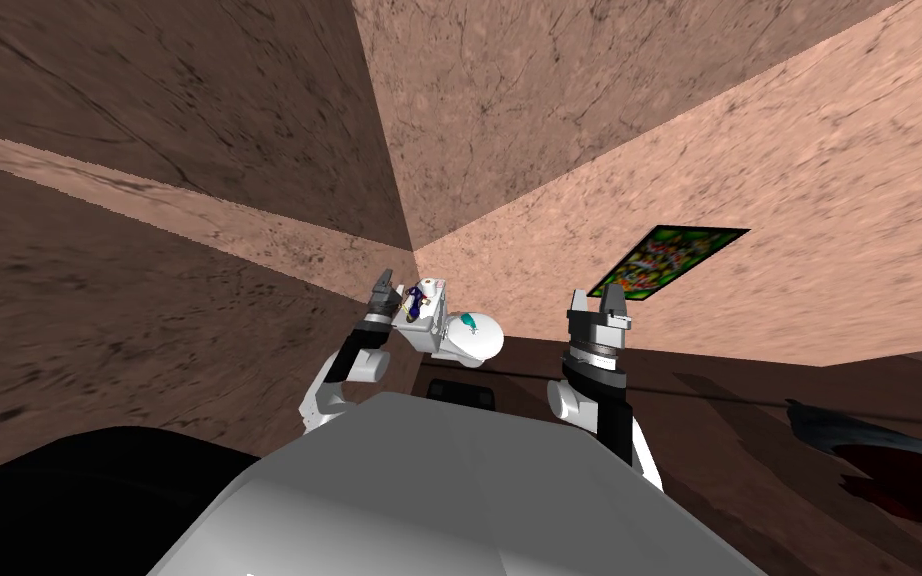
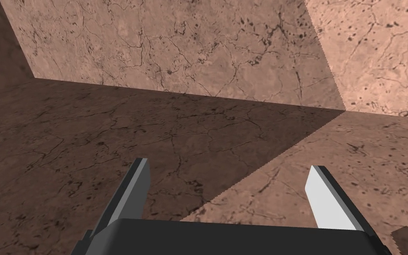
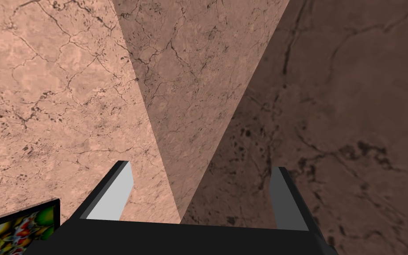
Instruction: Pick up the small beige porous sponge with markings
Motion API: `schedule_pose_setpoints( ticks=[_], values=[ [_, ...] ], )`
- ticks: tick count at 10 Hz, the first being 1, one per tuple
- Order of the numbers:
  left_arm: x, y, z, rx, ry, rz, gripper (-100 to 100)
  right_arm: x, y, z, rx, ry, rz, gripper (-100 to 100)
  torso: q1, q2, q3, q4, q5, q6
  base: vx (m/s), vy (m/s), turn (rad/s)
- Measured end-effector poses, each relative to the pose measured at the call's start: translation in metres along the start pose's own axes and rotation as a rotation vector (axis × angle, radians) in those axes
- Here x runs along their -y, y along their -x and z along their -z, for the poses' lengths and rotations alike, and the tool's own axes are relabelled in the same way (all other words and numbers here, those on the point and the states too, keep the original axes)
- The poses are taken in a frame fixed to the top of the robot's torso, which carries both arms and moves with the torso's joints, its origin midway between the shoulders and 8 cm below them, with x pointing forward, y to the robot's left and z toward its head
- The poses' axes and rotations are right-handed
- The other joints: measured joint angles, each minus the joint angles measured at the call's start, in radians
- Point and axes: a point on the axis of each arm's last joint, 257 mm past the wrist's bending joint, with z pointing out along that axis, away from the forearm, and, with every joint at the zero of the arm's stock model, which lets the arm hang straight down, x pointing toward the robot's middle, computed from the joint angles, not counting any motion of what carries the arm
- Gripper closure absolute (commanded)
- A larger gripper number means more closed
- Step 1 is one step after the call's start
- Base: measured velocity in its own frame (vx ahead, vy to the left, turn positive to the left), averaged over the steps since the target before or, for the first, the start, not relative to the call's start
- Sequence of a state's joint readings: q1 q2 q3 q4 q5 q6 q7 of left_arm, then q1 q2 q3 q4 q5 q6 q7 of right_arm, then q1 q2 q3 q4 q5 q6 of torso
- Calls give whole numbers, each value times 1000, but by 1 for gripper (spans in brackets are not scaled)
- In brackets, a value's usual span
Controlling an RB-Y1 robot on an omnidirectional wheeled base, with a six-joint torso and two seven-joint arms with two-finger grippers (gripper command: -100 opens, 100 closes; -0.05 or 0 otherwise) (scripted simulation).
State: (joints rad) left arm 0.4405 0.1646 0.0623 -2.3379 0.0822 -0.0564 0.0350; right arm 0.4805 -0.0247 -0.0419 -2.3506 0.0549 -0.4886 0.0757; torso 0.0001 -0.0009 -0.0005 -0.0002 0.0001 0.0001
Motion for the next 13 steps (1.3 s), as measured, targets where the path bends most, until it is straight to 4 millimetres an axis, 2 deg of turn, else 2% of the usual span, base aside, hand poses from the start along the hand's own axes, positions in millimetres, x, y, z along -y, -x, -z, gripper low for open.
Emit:
schedule_pose_setpoints(
  ticks=[13],
  values=[
    [-76, 8, -4, -17, 292, -32, -100, 0, 0, 0, 0, 0, 0, 0, 0, -1, 0, 0, 0, 0, 16, -2, 1]
  ],
)
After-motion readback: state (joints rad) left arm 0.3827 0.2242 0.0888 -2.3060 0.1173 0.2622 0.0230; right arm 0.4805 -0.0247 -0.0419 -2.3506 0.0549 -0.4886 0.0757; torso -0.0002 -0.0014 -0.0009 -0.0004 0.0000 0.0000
